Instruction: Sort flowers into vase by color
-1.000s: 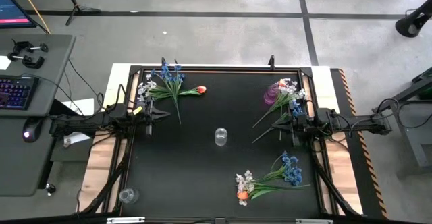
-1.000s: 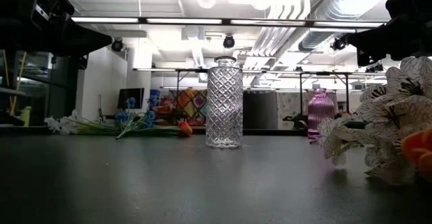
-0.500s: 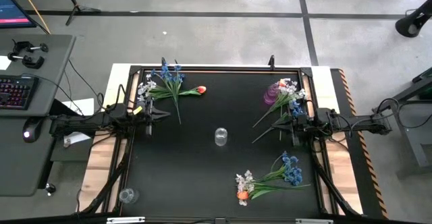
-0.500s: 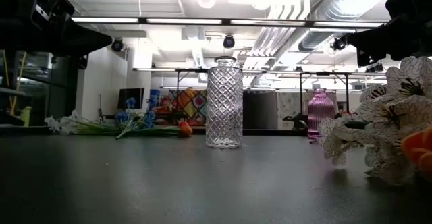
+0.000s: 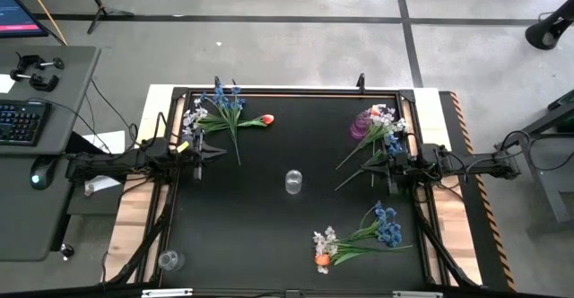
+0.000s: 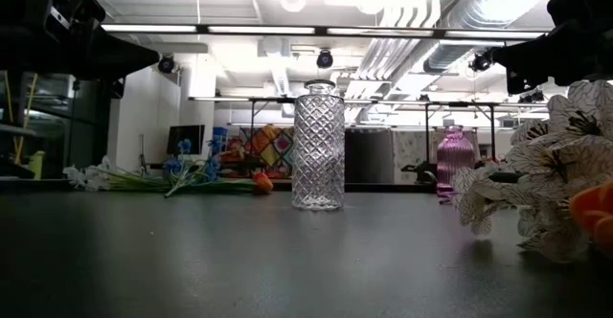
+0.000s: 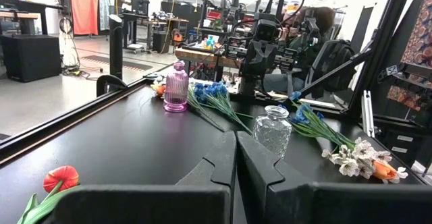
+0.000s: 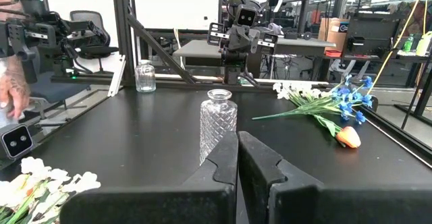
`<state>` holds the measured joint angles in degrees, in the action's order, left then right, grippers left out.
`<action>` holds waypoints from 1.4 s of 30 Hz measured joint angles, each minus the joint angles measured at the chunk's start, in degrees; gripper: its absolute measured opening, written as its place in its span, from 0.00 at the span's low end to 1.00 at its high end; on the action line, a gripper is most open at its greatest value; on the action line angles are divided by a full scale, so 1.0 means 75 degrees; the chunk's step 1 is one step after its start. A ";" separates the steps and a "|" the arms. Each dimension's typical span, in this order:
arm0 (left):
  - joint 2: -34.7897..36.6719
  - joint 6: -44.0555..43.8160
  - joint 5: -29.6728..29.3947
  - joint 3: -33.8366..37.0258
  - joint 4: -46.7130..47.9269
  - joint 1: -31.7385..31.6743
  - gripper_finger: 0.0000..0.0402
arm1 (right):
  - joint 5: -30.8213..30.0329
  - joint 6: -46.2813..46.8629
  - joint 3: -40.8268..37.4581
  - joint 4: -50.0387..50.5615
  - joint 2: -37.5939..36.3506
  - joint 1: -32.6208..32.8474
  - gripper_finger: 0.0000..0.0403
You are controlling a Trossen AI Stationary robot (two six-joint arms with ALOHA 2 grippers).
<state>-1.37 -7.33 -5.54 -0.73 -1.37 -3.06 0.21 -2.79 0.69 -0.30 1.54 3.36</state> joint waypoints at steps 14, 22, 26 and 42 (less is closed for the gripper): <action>0.0000 0.0000 0.0000 0.0002 0.0000 0.0002 0.00 | -0.0002 -0.0001 0.0002 0.0000 -0.0001 0.0000 0.00; -0.0002 0.0000 0.0000 0.0002 0.0000 0.0002 0.00 | 0.0000 0.0001 0.0002 0.0000 -0.0002 0.0000 0.00; -0.0002 0.0000 0.0000 0.0001 0.0000 0.0000 0.00 | -0.0002 0.0000 0.0002 0.0000 -0.0001 0.0001 0.00; -0.0002 0.0000 0.0000 0.0000 0.0000 0.0002 0.00 | -0.2226 0.5746 -0.0013 -0.5632 0.0615 0.0033 0.00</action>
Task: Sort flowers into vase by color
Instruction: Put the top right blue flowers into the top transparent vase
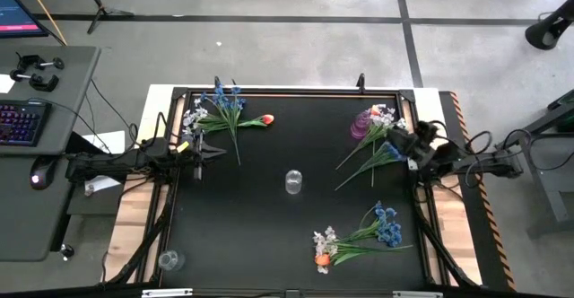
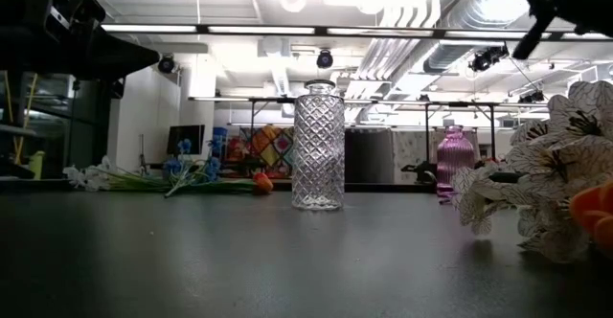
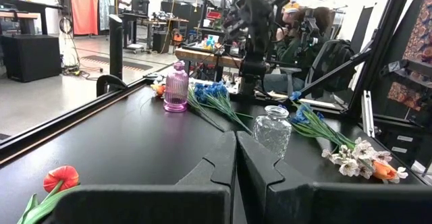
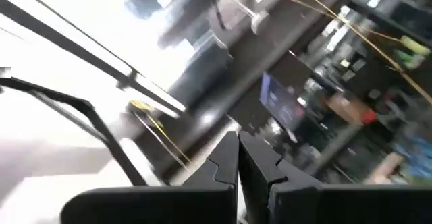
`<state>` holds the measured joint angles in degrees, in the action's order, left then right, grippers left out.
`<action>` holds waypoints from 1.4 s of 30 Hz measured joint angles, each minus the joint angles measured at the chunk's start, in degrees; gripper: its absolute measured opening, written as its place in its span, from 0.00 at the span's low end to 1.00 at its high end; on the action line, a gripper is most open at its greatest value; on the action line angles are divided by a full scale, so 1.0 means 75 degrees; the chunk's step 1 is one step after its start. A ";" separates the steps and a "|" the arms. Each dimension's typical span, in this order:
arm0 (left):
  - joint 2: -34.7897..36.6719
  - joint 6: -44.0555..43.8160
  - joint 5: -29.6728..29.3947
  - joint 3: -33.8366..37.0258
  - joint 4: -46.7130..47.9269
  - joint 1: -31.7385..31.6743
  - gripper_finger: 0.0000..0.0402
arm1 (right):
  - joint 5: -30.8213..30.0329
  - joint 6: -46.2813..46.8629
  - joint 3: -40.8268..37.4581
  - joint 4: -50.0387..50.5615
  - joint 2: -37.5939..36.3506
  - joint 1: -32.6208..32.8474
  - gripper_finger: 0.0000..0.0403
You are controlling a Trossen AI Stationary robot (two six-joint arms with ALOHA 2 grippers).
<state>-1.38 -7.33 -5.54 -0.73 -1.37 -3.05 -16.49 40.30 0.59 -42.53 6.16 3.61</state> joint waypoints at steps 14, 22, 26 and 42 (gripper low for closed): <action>0.0002 0.0000 0.0003 -0.0001 0.0000 0.0000 0.00 | -0.0423 0.2574 0.3183 0.0020 0.7095 0.0745 0.00; 0.0000 0.0000 0.0000 0.0002 0.0002 -0.0002 0.00 | 0.2018 0.3908 0.5242 0.6066 0.8492 -0.0014 0.00; 0.0002 0.0000 0.0000 0.0000 0.0001 0.0000 0.00 | 0.2072 0.4085 0.5995 1.0026 0.8442 -0.0074 0.05; 0.0002 0.0000 0.0000 0.0002 0.0000 -0.0003 0.00 | 0.0542 1.0258 0.4405 1.1840 0.8428 0.0290 0.56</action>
<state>-1.37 -7.33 -5.54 -0.71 -1.36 -3.07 -12.42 117.24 33.63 46.26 69.36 5.78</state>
